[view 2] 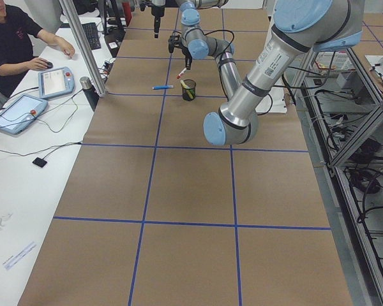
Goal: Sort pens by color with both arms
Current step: 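Lift the red-capped marker out and carry it beside the blue marker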
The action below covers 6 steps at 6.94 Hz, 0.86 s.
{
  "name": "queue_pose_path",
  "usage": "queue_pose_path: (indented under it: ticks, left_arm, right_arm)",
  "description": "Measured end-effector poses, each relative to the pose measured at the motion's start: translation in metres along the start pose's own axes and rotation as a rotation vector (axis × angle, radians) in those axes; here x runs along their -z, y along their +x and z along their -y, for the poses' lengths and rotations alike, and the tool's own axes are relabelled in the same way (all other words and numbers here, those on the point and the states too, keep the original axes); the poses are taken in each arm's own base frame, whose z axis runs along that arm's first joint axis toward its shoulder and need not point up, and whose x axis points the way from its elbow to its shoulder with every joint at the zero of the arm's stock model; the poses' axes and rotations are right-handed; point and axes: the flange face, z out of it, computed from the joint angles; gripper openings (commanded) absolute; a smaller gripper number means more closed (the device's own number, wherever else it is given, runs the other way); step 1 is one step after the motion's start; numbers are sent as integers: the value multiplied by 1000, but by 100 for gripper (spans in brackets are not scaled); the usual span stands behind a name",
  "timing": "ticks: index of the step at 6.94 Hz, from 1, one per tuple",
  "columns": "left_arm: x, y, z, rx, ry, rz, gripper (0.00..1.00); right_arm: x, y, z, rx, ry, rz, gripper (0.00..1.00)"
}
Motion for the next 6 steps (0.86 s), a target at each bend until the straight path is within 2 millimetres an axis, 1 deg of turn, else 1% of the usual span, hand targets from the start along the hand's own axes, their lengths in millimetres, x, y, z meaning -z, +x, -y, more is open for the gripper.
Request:
queue_pose_path:
  ticks: [1, 3, 4, 5, 6]
  left_arm:
    - [-9, 12, 25, 38, 31, 29, 19]
    - [-26, 27, 64, 88, 79, 77, 19]
    - [-40, 28, 83, 99, 99, 93, 19]
    - [-60, 31, 101, 102, 114, 100, 19]
    - [-78, 38, 116, 97, 126, 106, 19]
  right_arm:
    - [4, 7, -2, 4, -5, 10, 99]
    - [9, 14, -4, 3, -5, 17, 99]
    - [10, 15, -5, 3, -4, 20, 99]
    - [11, 15, -6, 4, -4, 22, 99]
    - [12, 15, -6, 4, -4, 22, 99]
